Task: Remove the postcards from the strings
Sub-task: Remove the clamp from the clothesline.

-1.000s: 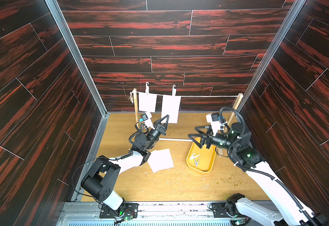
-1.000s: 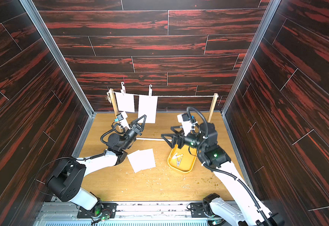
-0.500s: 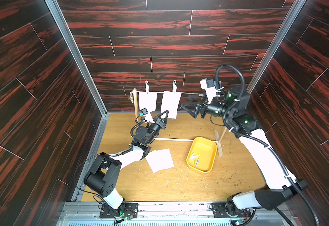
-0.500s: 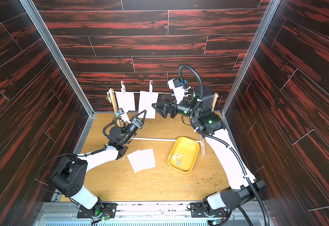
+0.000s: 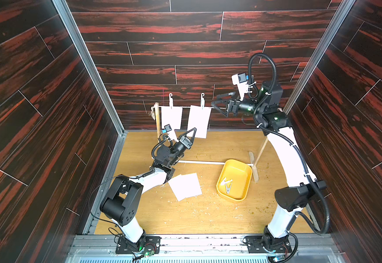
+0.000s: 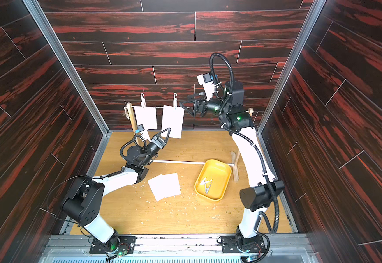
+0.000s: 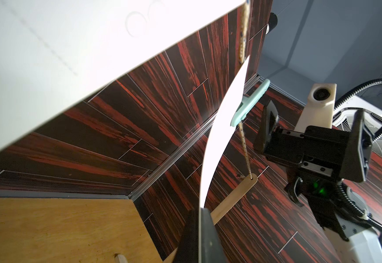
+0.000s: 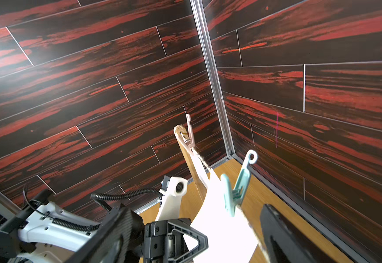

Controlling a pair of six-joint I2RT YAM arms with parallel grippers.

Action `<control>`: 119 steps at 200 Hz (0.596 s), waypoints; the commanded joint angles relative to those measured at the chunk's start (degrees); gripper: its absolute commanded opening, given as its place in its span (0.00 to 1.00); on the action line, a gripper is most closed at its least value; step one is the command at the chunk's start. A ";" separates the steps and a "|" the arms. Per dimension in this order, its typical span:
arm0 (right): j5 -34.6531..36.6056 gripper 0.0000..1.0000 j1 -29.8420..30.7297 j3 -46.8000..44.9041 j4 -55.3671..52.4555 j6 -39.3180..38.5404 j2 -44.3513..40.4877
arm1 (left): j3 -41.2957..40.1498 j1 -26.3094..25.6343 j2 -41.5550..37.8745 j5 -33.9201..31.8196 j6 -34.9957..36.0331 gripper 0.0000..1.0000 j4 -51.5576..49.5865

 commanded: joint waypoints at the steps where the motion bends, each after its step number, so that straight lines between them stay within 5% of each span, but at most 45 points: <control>1: -2.48 0.92 0.16 5.12 -0.22 2.19 5.16 | 1.45 0.51 -0.60 1.49 -2.74 0.00 2.00; 64: -4.67 0.92 1.48 18.06 -1.94 4.97 16.37 | 1.75 0.54 0.40 2.16 -3.82 0.00 2.85; 119: -7.53 0.90 3.29 19.70 -1.70 5.09 19.71 | 1.83 0.60 0.52 2.49 -4.11 0.00 3.21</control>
